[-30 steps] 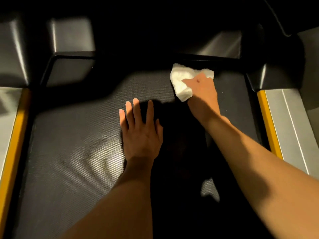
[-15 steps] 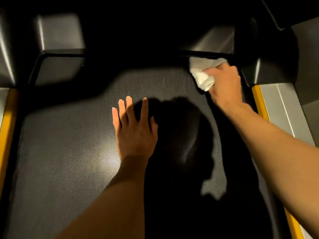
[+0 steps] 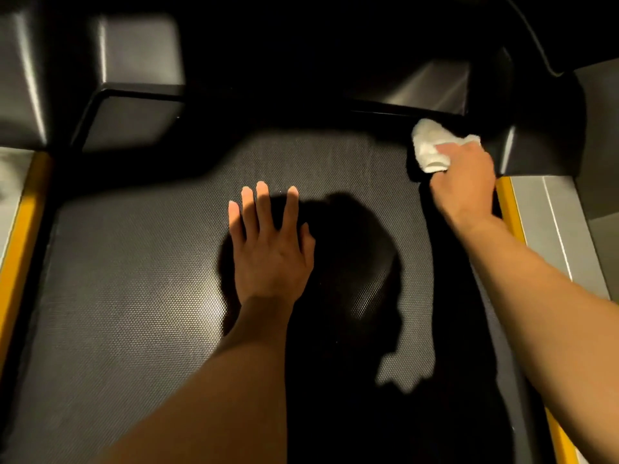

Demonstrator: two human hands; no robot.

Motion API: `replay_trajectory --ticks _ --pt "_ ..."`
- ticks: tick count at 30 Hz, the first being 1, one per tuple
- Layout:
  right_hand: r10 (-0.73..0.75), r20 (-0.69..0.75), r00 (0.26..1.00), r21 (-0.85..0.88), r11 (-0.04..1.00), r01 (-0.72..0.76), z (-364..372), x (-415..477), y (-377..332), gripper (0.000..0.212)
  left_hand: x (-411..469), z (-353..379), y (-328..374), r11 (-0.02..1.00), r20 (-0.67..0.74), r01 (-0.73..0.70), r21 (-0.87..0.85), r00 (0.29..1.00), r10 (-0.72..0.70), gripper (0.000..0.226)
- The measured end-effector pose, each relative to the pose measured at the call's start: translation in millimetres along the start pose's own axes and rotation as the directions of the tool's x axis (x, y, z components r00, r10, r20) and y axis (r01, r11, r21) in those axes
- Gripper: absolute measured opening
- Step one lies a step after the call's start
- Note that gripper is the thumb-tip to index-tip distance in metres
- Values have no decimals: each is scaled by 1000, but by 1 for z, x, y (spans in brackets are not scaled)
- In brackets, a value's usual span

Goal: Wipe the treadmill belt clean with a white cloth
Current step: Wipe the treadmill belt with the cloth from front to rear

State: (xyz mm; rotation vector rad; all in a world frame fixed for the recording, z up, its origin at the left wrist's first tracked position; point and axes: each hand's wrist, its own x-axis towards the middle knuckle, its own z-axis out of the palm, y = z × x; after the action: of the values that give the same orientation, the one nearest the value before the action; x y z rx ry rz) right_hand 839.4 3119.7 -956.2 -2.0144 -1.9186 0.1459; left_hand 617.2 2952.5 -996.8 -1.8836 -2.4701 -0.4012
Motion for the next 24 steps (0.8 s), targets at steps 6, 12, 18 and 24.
replay_trajectory --ticks 6,12,18,24 --pt "-293 187 938 25 956 294 3 -49 -30 20 -1 2 -2 1000 -12 -4 -2 1000 4 54" --pt "-137 159 978 -17 990 142 3 -44 -46 31 -1 5 -1 1000 -34 -17 -23 999 16 55" --pt "-287 118 951 -27 956 292 23 -80 -60 19 -2 5 -2 999 -13 14 -36 1000 -15 57" --pt "-232 213 949 183 964 194 25 -107 -84 24 0 6 -2 999 26 46 -24 999 -46 60"
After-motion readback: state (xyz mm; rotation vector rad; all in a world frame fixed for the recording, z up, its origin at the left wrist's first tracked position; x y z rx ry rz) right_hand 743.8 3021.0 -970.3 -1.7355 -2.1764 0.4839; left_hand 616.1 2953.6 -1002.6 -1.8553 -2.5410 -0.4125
